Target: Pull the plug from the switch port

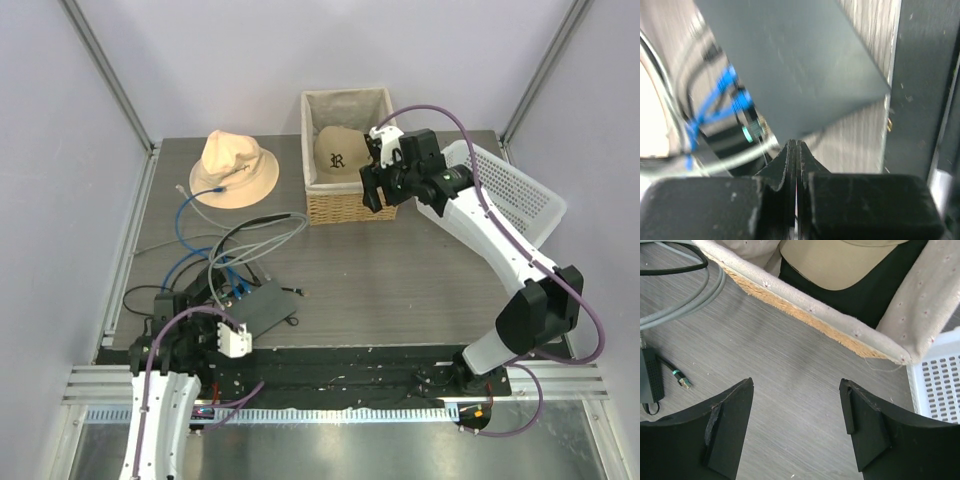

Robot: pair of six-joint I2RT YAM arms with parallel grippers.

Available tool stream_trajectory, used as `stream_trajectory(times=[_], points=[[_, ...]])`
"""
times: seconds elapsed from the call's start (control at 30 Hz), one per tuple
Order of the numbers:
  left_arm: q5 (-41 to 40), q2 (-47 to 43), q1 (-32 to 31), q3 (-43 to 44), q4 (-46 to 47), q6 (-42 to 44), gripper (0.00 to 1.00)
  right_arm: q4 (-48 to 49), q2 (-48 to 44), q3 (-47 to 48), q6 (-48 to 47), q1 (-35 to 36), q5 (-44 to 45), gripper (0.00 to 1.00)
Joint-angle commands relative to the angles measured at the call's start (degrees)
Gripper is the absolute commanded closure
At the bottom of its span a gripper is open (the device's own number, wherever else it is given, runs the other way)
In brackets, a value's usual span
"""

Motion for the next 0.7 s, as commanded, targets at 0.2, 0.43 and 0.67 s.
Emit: stream_trajectory(times=[0.2, 0.43, 0.67], points=[[12.7, 14.6, -0.2, -0.2, -5.0, 21.9, 1.00, -1.8, -5.2, 2.5, -0.9, 0.0, 4.5, 0.23], [8.9, 32.5, -0.2, 15.0, -14.3, 22.9, 1.00, -1.5, -5.8, 2.6, -1.5, -0.5, 5.2, 0.23], [1.4, 39.1, -0.2, 19.8, -25.3, 36.1, 1.00, -0.8, -6.9, -0.4, -0.9, -1.0, 3.9, 0.23]])
